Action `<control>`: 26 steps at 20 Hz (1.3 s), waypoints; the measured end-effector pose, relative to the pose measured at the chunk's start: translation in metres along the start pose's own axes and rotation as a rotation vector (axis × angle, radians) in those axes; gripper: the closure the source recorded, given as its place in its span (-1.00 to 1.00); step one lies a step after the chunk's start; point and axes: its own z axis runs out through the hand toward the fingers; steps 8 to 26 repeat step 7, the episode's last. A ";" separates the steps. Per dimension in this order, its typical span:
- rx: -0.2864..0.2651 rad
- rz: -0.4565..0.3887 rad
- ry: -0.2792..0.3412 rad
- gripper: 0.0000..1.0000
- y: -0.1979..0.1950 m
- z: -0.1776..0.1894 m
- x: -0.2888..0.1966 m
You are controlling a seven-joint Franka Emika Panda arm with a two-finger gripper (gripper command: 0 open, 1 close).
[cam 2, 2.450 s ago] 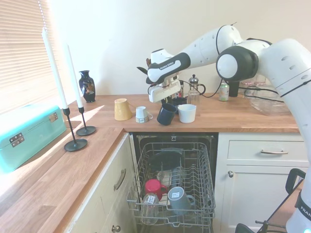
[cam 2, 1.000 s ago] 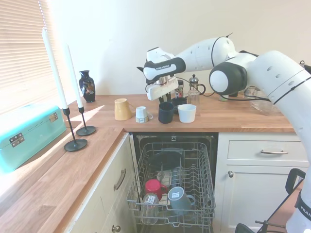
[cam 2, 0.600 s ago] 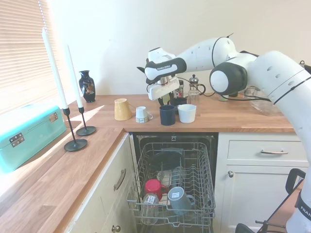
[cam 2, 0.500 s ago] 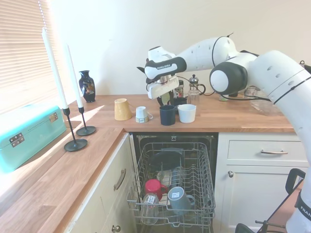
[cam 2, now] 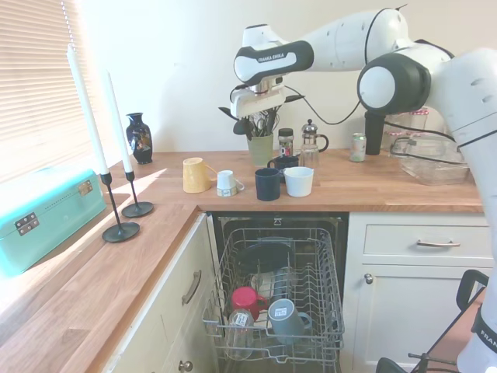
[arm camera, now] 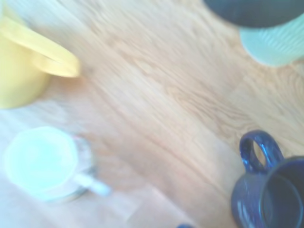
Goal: Move a mug from dishwasher to table
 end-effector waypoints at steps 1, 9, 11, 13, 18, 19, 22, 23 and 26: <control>0.010 -0.002 -0.008 -1.00 0.003 -0.008 -0.006; 0.025 -0.014 -0.095 -1.00 0.017 0.008 -0.051; 0.025 -0.014 -0.095 -1.00 0.017 0.008 -0.051; 0.025 -0.014 -0.095 -1.00 0.017 0.008 -0.051; 0.025 -0.014 -0.095 -1.00 0.017 0.008 -0.051; 0.025 -0.014 -0.095 -1.00 0.017 0.008 -0.051; 0.025 -0.014 -0.095 -1.00 0.017 0.008 -0.051; 0.025 -0.014 -0.095 -1.00 0.017 0.008 -0.051; 0.025 -0.014 -0.095 -1.00 0.017 0.008 -0.051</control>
